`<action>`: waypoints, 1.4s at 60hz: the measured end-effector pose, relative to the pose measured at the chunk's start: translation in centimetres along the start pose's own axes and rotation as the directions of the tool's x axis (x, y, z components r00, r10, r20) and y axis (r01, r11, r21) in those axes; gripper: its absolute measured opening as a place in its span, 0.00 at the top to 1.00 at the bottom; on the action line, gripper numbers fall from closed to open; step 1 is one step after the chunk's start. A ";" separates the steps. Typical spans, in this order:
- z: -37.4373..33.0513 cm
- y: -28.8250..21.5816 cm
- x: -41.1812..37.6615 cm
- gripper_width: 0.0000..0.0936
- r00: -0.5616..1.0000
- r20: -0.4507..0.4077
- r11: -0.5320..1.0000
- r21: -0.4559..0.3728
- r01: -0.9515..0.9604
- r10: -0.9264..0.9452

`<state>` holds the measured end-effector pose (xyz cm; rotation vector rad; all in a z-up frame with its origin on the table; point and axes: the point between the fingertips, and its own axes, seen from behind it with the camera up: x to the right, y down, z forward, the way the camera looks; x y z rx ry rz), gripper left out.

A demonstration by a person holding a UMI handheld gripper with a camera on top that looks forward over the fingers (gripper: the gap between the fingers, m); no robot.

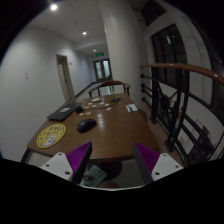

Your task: Arrange mouse

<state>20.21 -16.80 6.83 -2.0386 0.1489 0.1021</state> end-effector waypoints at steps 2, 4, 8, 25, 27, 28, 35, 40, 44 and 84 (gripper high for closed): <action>0.2 0.1 -0.1 0.10 1.000 0.004 1.000 -0.001 0.008 -0.008; 0.4 0.0 -0.1 0.10 1.000 0.005 1.000 -0.001 0.017 -0.017; 1.2 -0.3 -0.2 0.10 0.999 0.006 0.999 -0.001 0.040 -0.040; 9.1 1.3 -7.6 0.10 0.988 0.147 0.993 -0.095 0.064 -0.049; 10.4 1.2 -8.6 0.10 0.988 0.150 0.993 -0.110 0.048 -0.031; 11.2 1.1 -9.1 0.10 0.989 0.146 0.992 -0.117 0.043 -0.026; 16.0 1.2 -11.6 0.11 0.985 0.155 0.983 -0.158 0.096 -0.071; 18.7 1.5 -13.3 0.10 0.979 0.163 0.974 -0.173 0.148 -0.120; 20.2 1.1 -14.0 0.10 0.977 0.148 0.965 -0.188 0.182 -0.156; 21.7 -7.8 -19.6 0.63 0.987 0.162 0.998 -0.067 0.009 0.002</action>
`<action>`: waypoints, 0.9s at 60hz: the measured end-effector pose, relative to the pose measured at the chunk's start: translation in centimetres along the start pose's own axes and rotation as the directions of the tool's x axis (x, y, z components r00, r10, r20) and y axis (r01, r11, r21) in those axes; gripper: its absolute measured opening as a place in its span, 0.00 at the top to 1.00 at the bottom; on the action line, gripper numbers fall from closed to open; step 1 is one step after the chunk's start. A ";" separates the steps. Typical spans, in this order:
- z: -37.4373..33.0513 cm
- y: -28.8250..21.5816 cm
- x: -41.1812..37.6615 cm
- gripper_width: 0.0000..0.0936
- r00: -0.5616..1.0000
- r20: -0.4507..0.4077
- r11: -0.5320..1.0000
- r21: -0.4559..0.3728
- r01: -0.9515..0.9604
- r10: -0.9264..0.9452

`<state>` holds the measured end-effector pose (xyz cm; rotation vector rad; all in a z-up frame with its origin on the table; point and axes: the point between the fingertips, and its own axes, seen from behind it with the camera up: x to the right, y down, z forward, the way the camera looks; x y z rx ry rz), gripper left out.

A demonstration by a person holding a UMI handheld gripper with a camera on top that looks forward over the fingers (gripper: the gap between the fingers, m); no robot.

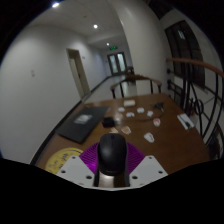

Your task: Arrange mouse

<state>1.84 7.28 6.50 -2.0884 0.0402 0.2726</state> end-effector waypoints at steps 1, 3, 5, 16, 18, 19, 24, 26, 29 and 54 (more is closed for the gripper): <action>-0.8 -0.7 -0.8 0.63 1.000 0.004 1.000 0.019 0.007 -0.007; -2.4 -2.2 -2.7 0.63 0.999 0.016 0.998 0.059 0.028 -0.029; -3.5 -3.9 -5.2 0.63 0.998 0.038 0.994 0.101 0.051 -0.055; -4.6 -2.8 -16.3 0.63 0.986 0.070 0.982 0.126 0.143 -0.153; -3.7 -0.8 -17.2 0.63 0.984 0.059 0.982 0.089 0.164 -0.170; -3.1 0.3 -17.5 0.63 0.984 0.056 0.984 0.068 0.166 -0.170; -0.6 6.1 -18.4 0.63 0.985 0.042 0.984 -0.048 0.171 -0.169; 0.4 8.2 -18.0 0.63 0.984 0.031 0.980 -0.083 0.180 -0.178; 1.6 10.2 -17.7 0.63 0.982 0.011 0.974 -0.126 0.191 -0.191; -0.5 12.3 -17.3 0.11 0.933 0.143 0.924 -0.156 0.351 -0.330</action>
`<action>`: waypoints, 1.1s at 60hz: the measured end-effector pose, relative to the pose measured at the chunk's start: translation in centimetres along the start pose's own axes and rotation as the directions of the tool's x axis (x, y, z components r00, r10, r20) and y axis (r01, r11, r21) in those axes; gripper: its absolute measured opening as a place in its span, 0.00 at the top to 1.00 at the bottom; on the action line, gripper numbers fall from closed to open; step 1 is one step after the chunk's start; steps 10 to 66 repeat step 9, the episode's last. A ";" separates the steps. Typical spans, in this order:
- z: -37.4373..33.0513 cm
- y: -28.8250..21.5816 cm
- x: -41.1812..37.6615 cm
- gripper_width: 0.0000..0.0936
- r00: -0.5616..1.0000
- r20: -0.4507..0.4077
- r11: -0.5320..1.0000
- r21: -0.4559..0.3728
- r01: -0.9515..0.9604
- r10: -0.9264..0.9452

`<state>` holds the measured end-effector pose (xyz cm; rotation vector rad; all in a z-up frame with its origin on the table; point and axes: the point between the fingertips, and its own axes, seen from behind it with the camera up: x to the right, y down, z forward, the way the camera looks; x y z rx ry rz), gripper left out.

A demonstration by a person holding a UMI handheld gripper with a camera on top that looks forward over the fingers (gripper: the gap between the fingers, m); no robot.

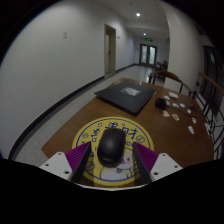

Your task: Arrange mouse

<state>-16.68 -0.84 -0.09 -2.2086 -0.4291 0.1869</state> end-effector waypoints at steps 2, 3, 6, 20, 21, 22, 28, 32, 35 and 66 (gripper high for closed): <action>-1.2 0.1 0.4 0.10 1.000 0.010 1.000 0.028 0.004 -0.004; -1.9 0.1 0.5 0.09 1.000 0.015 0.999 0.039 0.003 -0.003; -4.0 0.4 1.1 0.09 0.999 0.035 0.997 0.075 -0.013 0.011; -6.4 1.3 1.7 0.10 0.997 0.064 0.995 0.096 -0.042 0.036; -6.4 1.3 1.7 0.10 0.997 0.064 0.995 0.096 -0.042 0.036; -6.4 1.3 1.7 0.10 0.997 0.064 0.995 0.096 -0.042 0.036; -6.4 1.3 1.7 0.10 0.997 0.064 0.995 0.096 -0.042 0.036; -6.4 1.3 1.7 0.10 0.997 0.064 0.995 0.096 -0.042 0.036; -6.4 1.3 1.7 0.10 0.997 0.064 0.995 0.096 -0.042 0.036; -6.4 1.3 1.7 0.10 0.997 0.064 0.995 0.096 -0.042 0.036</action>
